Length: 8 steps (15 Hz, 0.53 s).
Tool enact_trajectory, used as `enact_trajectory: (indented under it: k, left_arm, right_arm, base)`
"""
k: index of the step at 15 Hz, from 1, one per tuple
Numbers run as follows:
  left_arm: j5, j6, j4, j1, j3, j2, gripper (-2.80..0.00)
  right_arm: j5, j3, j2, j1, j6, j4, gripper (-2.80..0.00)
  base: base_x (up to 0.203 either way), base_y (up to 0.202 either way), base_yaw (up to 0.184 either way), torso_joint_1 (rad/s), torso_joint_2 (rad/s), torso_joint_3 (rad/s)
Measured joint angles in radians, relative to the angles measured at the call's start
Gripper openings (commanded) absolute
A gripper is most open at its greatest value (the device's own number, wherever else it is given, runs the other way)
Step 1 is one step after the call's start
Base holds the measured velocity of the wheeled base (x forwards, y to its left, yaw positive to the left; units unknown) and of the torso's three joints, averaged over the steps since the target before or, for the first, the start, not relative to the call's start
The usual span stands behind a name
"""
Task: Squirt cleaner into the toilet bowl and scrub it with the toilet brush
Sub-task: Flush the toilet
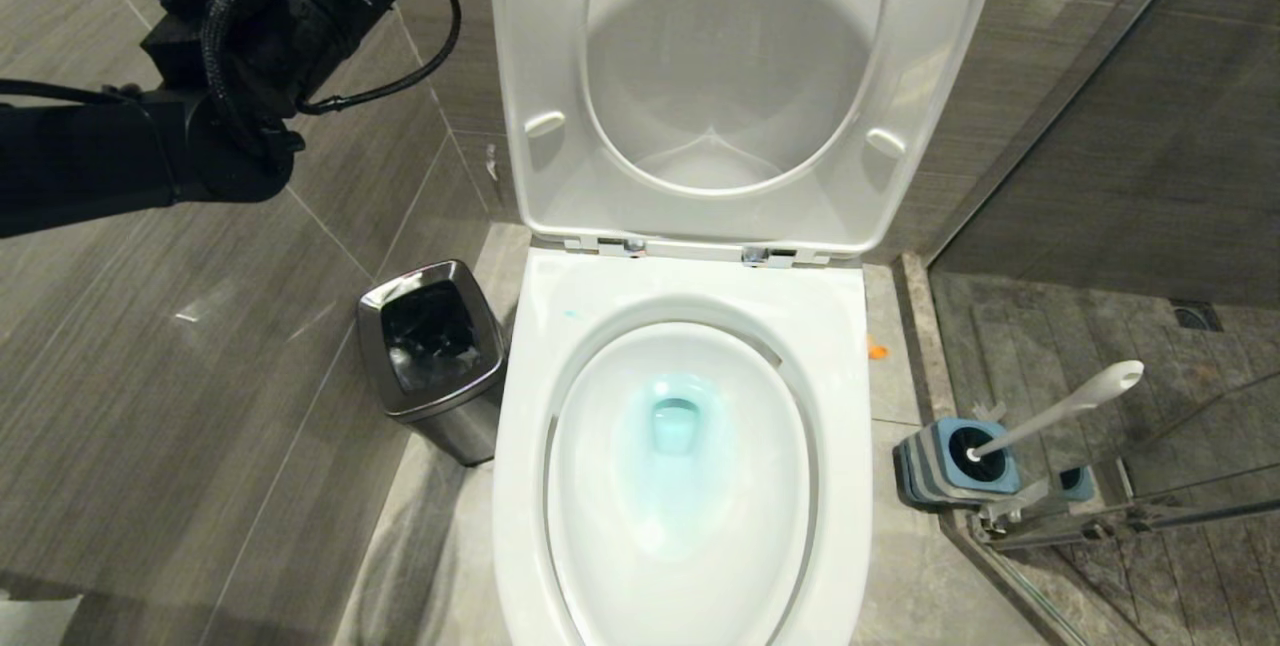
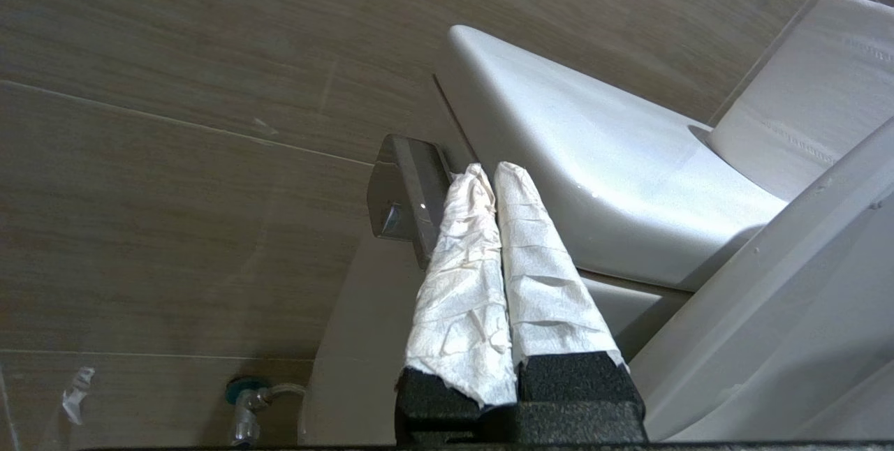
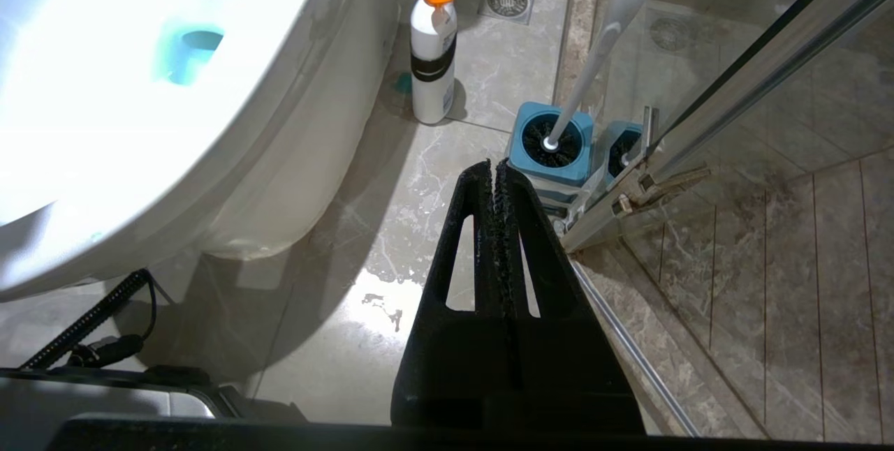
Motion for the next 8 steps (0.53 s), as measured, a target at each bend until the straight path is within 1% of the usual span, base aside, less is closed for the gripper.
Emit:
enact_trajectory:
  k: [3,5,8]
  left_arm:
    - [-0.002,0.008,0.0,0.0,0.0,0.005,-2.8]
    - [-0.002,0.029,0.003,0.0,0.0,0.013,-2.8]
    - [-0.002,0.034,0.002,-0.005,0.0,0.028,-2.8]
  right_arm:
    - [0.0,0.0,0.0,0.0,0.0,0.0,-2.8]
    - [0.0,0.0,0.0,0.0,0.0,0.0,-2.8]
    - [0.0,0.0,0.0,0.0,0.0,0.0,-2.8]
  base:
    - [0.0,0.0,0.0,0.0,0.0,0.0]
    - [0.0,0.0,0.0,0.0,0.0,0.0]
    - [0.0,0.0,0.0,0.0,0.0,0.0]
